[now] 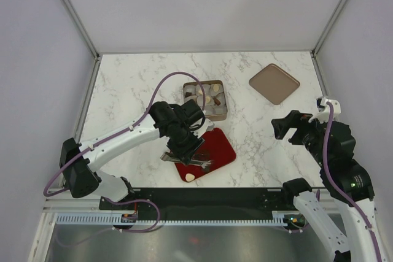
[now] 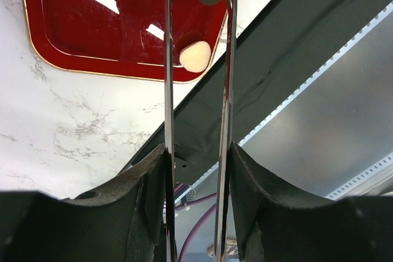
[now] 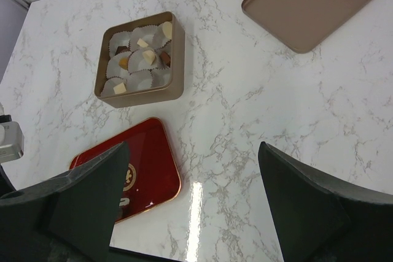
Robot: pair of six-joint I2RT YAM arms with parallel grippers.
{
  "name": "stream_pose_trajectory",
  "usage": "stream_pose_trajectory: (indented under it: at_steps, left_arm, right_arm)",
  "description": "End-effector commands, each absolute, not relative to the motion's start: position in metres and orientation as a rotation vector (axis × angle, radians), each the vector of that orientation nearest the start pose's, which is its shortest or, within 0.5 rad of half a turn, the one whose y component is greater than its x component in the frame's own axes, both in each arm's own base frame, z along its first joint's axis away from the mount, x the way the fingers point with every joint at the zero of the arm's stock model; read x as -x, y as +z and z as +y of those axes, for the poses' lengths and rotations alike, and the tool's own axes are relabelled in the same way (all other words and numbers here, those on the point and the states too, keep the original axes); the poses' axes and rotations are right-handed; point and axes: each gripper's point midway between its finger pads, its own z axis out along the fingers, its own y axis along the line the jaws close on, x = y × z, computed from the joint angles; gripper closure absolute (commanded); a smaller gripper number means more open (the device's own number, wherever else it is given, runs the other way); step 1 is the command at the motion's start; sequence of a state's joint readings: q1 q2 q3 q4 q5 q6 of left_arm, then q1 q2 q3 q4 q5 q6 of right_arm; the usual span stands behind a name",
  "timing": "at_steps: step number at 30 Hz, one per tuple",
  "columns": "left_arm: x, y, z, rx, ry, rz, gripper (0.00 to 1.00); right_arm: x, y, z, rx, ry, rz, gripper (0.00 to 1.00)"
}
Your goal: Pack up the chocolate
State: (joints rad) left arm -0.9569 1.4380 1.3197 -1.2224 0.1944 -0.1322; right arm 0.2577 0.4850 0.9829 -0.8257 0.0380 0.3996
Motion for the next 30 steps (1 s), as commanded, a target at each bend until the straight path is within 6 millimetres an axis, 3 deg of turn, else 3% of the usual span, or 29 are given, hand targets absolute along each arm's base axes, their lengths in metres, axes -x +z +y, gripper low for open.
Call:
stream_pose_trajectory:
  at_steps: [1, 8, 24, 30]
  left_arm:
    - [-0.106, 0.162, -0.232, -1.255, -0.502, 2.726, 0.5]
    - [-0.106, 0.161, -0.232, -1.257, -0.499, 2.73, 0.5]
    - [-0.114, 0.186, -0.239, -1.207, -0.521, 2.684, 0.51]
    - [-0.104, 0.177, -0.234, -1.219, -0.528, 2.732, 0.51]
  right_arm:
    - [-0.186, 0.304, 0.059, -0.16, 0.425, 1.868, 0.06]
    - [-0.186, 0.3, 0.059, -0.162, 0.418, 1.873, 0.06]
    - [-0.187, 0.299, 0.058, -0.161, 0.414, 1.869, 0.06]
    - [-0.186, 0.301, 0.057, -0.163, 0.411, 1.861, 0.06]
